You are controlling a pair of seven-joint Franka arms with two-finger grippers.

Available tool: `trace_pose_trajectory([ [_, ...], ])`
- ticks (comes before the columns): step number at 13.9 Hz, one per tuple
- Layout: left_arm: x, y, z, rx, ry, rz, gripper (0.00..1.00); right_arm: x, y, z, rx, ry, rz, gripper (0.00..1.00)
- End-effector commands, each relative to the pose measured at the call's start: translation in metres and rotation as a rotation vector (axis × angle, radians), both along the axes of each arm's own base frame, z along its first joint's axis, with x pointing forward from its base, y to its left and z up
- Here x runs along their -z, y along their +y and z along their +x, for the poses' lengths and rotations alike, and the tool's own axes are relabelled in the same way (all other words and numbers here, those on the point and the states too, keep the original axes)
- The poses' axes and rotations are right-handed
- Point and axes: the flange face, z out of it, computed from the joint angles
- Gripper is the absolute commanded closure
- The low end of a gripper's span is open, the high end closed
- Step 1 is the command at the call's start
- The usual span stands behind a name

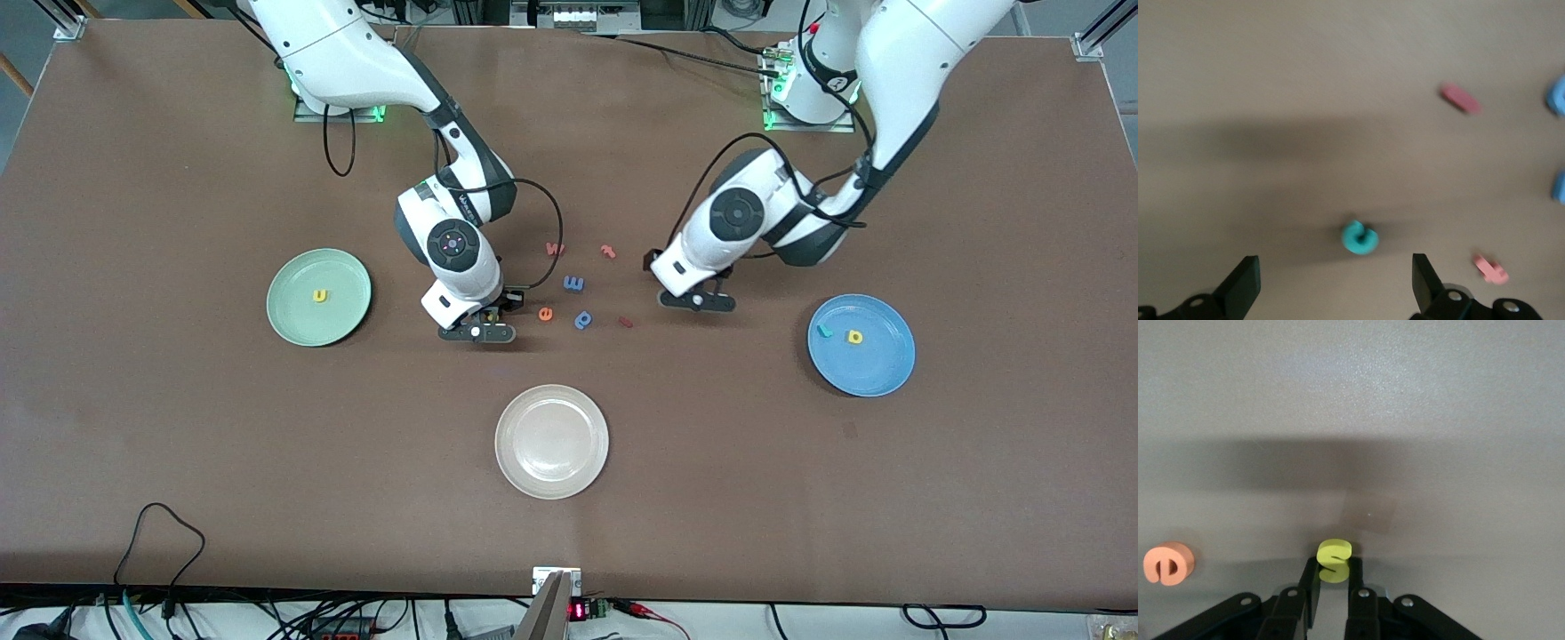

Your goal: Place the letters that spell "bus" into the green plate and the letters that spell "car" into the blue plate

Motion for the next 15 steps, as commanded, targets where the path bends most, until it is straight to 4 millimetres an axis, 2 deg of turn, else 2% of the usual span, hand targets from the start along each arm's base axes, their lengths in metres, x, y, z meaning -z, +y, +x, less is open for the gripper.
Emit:
trace_pose_trajectory([
  [1, 0.007, -0.020, -0.021, 0.116, -0.059, 0.041, 0.00, 0.001, -0.008, 0.002, -0.001, 0.001, -0.009, 1.00],
  [2, 0.013, -0.017, -0.021, 0.161, -0.082, 0.058, 0.01, -0.012, -0.019, 0.013, 0.008, -0.014, -0.001, 1.00],
  [3, 0.018, -0.018, -0.020, 0.210, -0.108, 0.072, 0.04, -0.032, -0.033, 0.022, 0.013, -0.027, 0.007, 1.00],
  [5, 0.029, -0.017, -0.021, 0.267, -0.128, 0.087, 0.08, -0.063, -0.092, 0.033, 0.012, 0.005, -0.005, 1.00],
  [7, 0.033, -0.020, -0.023, 0.267, -0.129, 0.068, 0.12, -0.077, -0.162, 0.034, -0.011, 0.034, -0.005, 1.00],
  [9, 0.037, -0.021, -0.025, 0.266, -0.121, 0.063, 0.22, -0.073, -0.225, 0.026, -0.019, 0.072, -0.006, 0.99],
  [11, 0.040, -0.021, -0.026, 0.273, -0.115, 0.060, 0.31, -0.063, -0.277, 0.024, -0.028, 0.103, 0.003, 0.99],
  [12, 0.041, -0.021, -0.026, 0.280, -0.112, 0.061, 0.42, -0.058, -0.295, 0.022, -0.026, 0.116, 0.006, 0.95],
  [13, 0.041, -0.021, -0.026, 0.279, -0.113, 0.058, 0.54, -0.052, -0.307, 0.019, -0.011, 0.128, 0.007, 0.91],
  [14, 0.041, -0.021, -0.026, 0.279, -0.111, 0.059, 0.62, -0.047, -0.315, 0.018, 0.002, 0.139, 0.007, 0.68],
  [15, 0.041, -0.021, -0.027, 0.279, -0.110, 0.061, 0.70, -0.045, -0.317, 0.016, 0.003, 0.144, 0.007, 0.35],
])
